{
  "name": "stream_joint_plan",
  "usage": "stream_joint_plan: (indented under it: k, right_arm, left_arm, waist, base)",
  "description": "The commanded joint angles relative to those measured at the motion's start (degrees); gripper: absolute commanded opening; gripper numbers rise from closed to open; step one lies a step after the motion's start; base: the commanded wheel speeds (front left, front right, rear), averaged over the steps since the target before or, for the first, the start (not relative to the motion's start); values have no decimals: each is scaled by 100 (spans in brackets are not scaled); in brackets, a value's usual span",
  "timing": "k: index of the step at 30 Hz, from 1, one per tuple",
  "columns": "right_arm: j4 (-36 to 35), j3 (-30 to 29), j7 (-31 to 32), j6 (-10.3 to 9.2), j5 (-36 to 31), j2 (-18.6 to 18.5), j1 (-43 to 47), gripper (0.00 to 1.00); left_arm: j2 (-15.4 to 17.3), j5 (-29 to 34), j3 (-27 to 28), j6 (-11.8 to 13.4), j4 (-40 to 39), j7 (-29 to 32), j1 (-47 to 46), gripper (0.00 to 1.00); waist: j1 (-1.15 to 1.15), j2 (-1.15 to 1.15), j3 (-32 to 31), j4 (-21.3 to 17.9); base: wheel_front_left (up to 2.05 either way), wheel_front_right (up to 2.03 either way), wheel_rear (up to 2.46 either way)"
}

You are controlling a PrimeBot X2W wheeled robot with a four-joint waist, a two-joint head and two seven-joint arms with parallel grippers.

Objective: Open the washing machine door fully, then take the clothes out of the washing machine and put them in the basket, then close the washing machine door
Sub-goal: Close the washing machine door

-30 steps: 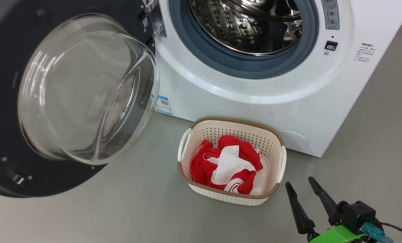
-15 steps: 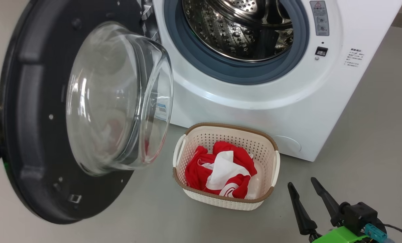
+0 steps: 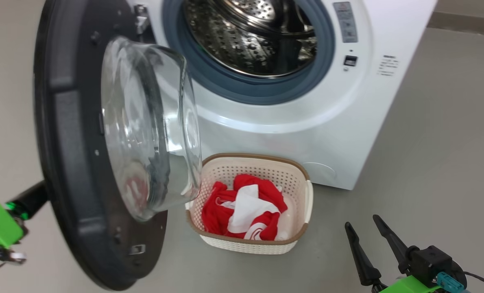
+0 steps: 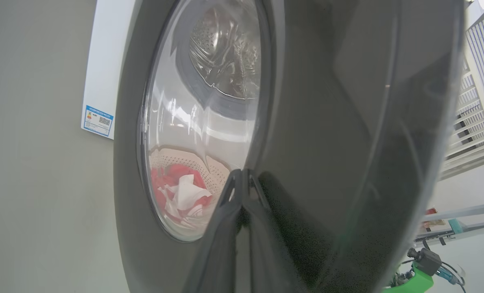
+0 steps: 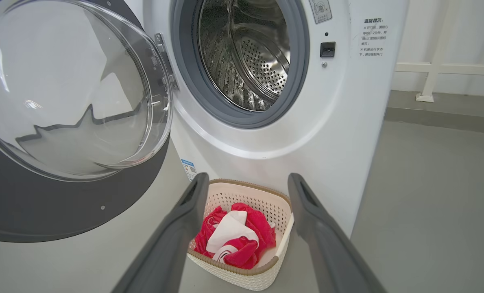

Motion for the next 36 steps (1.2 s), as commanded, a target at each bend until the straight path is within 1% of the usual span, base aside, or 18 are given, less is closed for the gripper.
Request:
stream_joint_plan:
  k: [1,7,13,17,26,30,35,36]
  right_arm:
    - [-162,151,-37,37,-93,-71,-37,100]
    - [-200,129,-37,37,-143,-71,-65,100]
    - [-214,18,-37,37,-176,-60,-72,100]
    - [-206,26,-37,37,-190,-35,-75,100]
    - [-177,24,-37,37,-164,5,-58,100]
    - [-151,37,-37,37,-142,15,-10,100]
    - [-135,105,-37,37,-108,22,35,100]
    - [-133,109,-37,37,-104,23,45,100]
  left_arm:
    - [252,-71,122,-41,-275,-57,-204,0]
    - [178,-103,-200,-41,-524,-234,-383,0]
    - [-91,-98,-597,-41,-837,-578,-722,0]
    - [-176,-32,-850,-41,-884,-779,-840,0]
    - [16,-45,-1131,-41,-799,-1179,-663,0]
    - [87,-84,-1168,-41,-694,-1436,-404,0]
    - [113,-137,-1153,-41,-482,-1904,80,0]
    - [109,-143,-1147,-41,-428,-2008,189,8]
  waist:
    - [0,0,44,-165]
    - [0,0,139,-365]
    - [0,0,214,-431]
    - [0,0,212,-437]
    - [0,0,130,-323]
    - [0,0,37,-253]
    - [0,0,-77,-185]
    - [0,0,-95,-168]
  base:
    - [0,0,0]
    - [0,0,0]
    - [0,0,0]
    - [0,0,0]
    - [0,0,0]
    - [0,0,0]
    - [0,0,0]
    - [0,0,0]
